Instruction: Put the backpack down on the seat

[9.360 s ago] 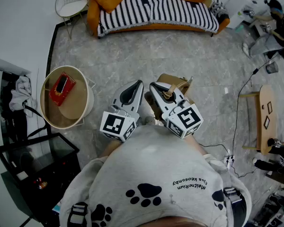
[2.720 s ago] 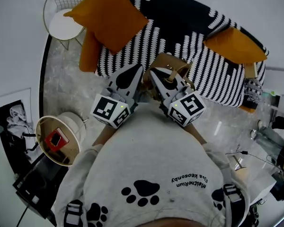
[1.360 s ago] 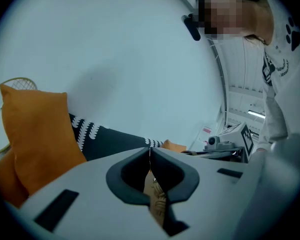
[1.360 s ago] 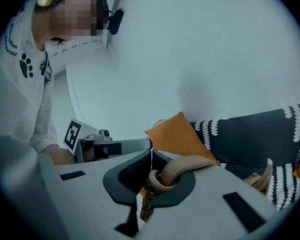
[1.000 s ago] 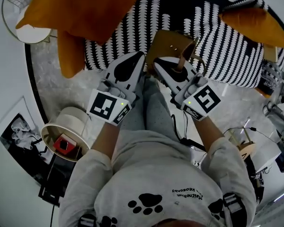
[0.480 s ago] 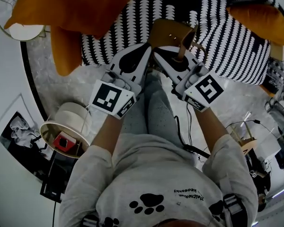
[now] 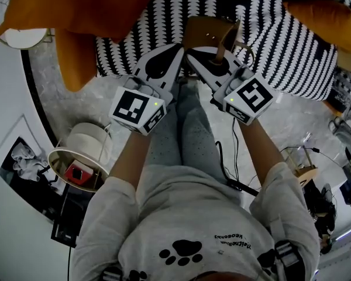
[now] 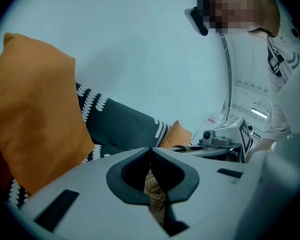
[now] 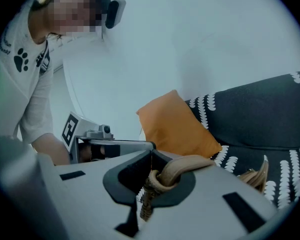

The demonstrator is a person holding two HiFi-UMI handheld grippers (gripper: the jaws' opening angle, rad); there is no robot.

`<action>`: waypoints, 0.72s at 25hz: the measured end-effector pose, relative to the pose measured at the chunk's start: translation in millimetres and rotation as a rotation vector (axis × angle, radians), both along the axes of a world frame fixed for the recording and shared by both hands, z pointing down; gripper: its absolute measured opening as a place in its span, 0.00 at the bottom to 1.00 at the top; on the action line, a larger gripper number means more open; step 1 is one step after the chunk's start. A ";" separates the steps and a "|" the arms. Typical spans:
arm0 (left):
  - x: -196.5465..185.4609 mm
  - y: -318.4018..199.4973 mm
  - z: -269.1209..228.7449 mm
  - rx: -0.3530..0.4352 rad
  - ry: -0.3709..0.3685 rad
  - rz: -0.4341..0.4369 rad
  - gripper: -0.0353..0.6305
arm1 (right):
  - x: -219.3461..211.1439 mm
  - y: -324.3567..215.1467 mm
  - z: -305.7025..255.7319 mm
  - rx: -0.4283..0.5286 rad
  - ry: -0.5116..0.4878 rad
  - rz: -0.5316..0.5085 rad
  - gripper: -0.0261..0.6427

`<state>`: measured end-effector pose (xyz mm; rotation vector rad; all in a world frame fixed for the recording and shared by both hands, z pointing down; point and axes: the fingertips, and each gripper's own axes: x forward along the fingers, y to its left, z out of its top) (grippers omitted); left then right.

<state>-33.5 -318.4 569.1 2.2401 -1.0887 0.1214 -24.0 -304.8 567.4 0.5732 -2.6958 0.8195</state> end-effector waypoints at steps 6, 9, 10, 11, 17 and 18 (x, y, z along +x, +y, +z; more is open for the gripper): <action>4.3 4.2 21.0 -0.045 -0.001 0.010 0.08 | 3.8 -3.1 20.7 -0.027 0.027 0.009 0.09; 3.5 7.1 31.8 -0.059 -0.010 0.018 0.08 | 2.4 -1.5 33.1 -0.034 0.047 0.006 0.09; 3.4 7.4 34.1 -0.064 -0.011 0.020 0.08 | 2.6 -1.5 36.4 -0.038 0.054 0.008 0.09; 3.8 7.0 35.5 -0.069 -0.009 0.021 0.08 | 3.1 -2.3 39.0 -0.040 0.061 0.009 0.09; 9.8 -0.5 46.3 -0.095 -0.001 0.043 0.08 | 8.1 -11.2 62.0 -0.075 0.110 0.015 0.09; 9.8 -0.1 48.5 -0.099 -0.001 0.046 0.08 | 8.4 -10.7 67.0 -0.082 0.119 0.016 0.09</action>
